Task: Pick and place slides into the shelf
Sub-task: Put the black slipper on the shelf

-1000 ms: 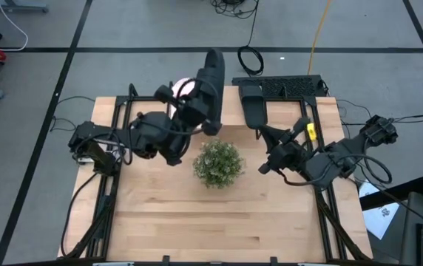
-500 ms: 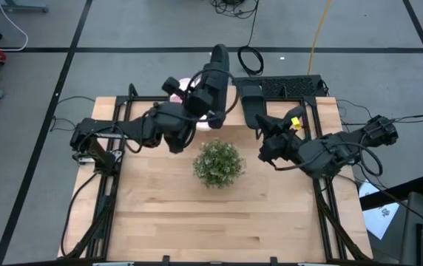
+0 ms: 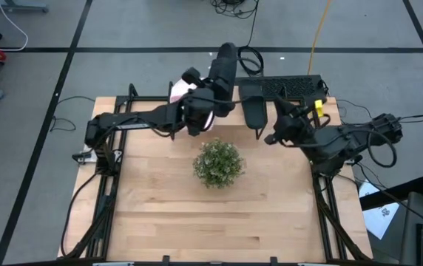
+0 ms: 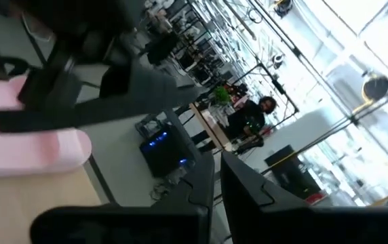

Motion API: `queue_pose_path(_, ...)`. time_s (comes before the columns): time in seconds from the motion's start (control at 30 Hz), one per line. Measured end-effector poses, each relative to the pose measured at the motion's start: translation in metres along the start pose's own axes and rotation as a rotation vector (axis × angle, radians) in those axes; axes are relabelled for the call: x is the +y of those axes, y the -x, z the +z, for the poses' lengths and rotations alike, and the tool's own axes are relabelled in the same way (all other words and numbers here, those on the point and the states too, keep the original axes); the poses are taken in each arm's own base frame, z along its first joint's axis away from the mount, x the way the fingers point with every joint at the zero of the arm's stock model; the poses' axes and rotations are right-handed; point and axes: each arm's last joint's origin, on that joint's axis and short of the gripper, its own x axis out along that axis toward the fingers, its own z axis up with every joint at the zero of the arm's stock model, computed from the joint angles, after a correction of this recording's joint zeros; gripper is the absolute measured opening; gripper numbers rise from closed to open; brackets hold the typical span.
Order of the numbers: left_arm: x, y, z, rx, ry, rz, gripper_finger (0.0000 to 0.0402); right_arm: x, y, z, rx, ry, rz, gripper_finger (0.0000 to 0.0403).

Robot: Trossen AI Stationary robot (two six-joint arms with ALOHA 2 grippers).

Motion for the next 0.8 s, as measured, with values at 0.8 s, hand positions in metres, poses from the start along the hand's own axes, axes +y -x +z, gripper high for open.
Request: queue_pose_path(0.8,0.012,0.005,0.024,-0.049,-0.026,0.029,0.0002,0.022,-0.009,-0.035,-0.115,-0.594,0.307,0.0021)
